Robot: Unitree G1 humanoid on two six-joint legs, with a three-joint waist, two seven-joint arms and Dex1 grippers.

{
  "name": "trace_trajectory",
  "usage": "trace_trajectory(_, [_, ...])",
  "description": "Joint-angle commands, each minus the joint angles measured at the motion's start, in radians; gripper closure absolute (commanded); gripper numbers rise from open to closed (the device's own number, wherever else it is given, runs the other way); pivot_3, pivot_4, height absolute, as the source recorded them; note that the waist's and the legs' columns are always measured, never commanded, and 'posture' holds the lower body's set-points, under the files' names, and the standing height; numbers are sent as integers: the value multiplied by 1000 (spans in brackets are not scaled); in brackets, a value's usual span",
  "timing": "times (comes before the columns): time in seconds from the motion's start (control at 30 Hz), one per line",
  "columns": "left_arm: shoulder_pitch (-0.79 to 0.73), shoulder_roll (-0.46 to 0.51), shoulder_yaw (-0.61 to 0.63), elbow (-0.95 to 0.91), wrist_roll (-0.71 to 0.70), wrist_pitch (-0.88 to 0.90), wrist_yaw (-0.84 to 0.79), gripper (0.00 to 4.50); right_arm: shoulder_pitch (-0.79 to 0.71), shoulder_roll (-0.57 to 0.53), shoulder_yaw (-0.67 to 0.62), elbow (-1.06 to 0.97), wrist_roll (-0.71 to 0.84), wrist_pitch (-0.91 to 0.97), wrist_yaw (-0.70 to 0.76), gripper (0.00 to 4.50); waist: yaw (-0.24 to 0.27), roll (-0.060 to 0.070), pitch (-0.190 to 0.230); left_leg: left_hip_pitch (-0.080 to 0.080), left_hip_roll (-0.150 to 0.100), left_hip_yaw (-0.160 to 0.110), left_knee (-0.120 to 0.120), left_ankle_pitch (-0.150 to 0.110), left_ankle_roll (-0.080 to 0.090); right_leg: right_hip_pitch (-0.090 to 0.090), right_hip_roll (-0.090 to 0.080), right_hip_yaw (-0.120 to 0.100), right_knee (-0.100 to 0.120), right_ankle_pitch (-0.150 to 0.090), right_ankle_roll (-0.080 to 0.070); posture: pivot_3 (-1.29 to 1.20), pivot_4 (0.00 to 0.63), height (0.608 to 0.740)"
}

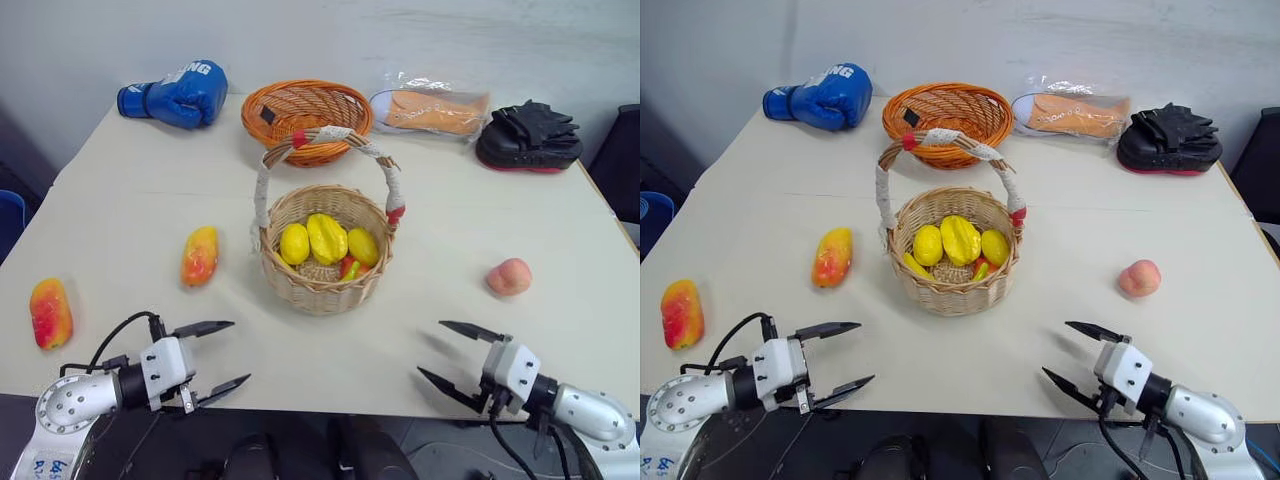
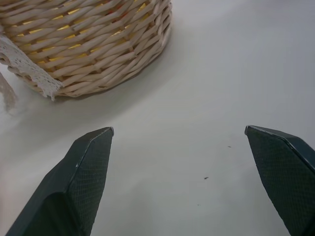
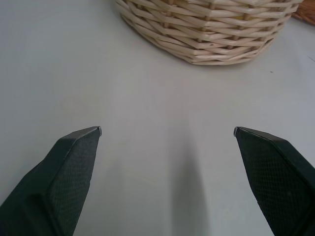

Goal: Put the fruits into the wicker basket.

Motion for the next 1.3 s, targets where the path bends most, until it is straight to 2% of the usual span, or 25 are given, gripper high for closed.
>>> trace_trajectory(0.03, [-9,26,12,0,-34,34,-14,0,13,-18,-21,-47,52,5,32,33,1,0,0,0,0,0,0,0,0,0,0,0,0,1,2,0,150,740])
trace_trajectory(0.23, [2,37,23,-56,-122,135,-32,0,-15,-27,-5,-24,53,-32,85,33,0,0,0,0,0,-1,0,-1,-1,0,0,-1,0,1,2,0,150,740])
trace_trajectory(0.4, [45,28,116,-104,-229,259,18,0,-64,28,22,-18,70,-83,85,33,-1,0,0,0,0,-1,0,-1,-1,0,0,-1,0,1,2,0,150,740])
trace_trajectory(0.5, [94,-49,249,-108,-271,282,132,0,-98,90,38,-48,136,-111,89,33,-4,1,0,0,1,-2,0,-1,-1,0,1,-1,1,1,2,0,150,740])
trace_trajectory(0.7, [221,-236,492,-80,-306,262,321,0,-142,127,85,-166,258,-43,92,33,-4,0,0,-1,1,-2,1,-2,-1,0,1,-1,1,1,3,0,150,740])
trace_trajectory(0.87, [276,-404,608,-64,-282,228,511,0,-161,156,150,-206,245,-42,101,33,2,-5,-2,0,0,-3,2,-2,-1,1,1,-1,1,0,2,0,150,740])
trace_trajectory(1.03, [348,-548,679,-42,-359,302,669,0,-204,193,181,-179,186,-114,100,33,0,-8,-3,-1,0,-5,3,-2,0,3,1,-2,-3,-2,-2,0,150,740])
trace_trajectory(1.13, [356,-553,705,-29,-416,363,726,0,-216,201,179,-155,166,-142,100,33,0,-13,-5,0,0,-5,3,-2,1,4,1,-2,-4,-5,-8,0,150,740])
trace_trajectory(1.23, [304,-475,733,-49,-501,408,745,0,-216,193,184,-138,177,-148,121,33,4,-15,-6,-1,0,-7,3,-2,0,4,1,-2,-4,-7,-11,0,150,740])
trace_trajectory(1.3, [269,-390,752,-51,-558,449,728,0,-213,193,185,-138,181,-144,119,33,10,-15,-6,-1,0,-9,3,-2,-2,4,1,-3,-4,-7,-12,0,150,740])
